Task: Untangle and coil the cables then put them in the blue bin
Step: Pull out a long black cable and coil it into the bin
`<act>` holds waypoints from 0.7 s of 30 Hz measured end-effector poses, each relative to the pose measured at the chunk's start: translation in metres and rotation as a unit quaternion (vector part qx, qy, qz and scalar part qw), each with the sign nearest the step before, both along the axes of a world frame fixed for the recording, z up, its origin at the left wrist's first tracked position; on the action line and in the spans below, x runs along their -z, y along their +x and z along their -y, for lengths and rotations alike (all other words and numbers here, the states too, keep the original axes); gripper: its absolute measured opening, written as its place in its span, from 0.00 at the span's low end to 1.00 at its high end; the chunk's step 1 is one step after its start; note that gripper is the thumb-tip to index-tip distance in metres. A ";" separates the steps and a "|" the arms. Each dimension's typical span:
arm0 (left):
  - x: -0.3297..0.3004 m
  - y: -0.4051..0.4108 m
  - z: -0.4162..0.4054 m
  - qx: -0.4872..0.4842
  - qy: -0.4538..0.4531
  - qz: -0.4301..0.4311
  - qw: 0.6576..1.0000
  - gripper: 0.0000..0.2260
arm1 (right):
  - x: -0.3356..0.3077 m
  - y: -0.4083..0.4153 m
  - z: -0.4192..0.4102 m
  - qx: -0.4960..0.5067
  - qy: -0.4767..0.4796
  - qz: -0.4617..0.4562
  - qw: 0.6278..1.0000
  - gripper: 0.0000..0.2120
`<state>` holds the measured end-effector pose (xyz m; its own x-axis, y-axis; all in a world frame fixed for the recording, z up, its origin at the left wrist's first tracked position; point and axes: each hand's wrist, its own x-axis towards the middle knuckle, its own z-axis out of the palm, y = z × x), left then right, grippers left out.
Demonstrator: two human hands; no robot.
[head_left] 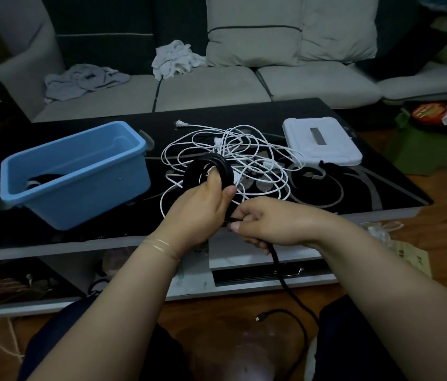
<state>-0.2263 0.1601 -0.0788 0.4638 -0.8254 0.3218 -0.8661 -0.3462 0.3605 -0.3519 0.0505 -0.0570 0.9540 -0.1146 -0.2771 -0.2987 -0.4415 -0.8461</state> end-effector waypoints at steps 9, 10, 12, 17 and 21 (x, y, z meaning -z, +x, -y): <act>-0.001 -0.008 -0.003 0.106 0.022 -0.178 0.978 0.39 | -0.012 -0.004 0.011 0.013 -0.340 0.116 0.933 0.12; -0.001 -0.010 -0.003 0.127 0.015 -0.224 0.966 0.39 | -0.013 -0.005 0.013 0.028 -0.364 0.131 0.921 0.14; -0.001 -0.015 -0.005 0.157 0.022 -0.281 0.946 0.40 | -0.014 -0.004 0.019 0.047 -0.407 0.154 0.899 0.15; -0.002 -0.021 -0.008 0.175 0.034 -0.320 0.931 0.35 | -0.012 -0.003 0.025 0.086 -0.361 0.174 0.912 0.11; -0.005 -0.020 -0.009 0.146 0.029 -0.342 0.928 0.33 | -0.017 -0.003 0.028 0.084 -0.119 0.189 0.971 0.05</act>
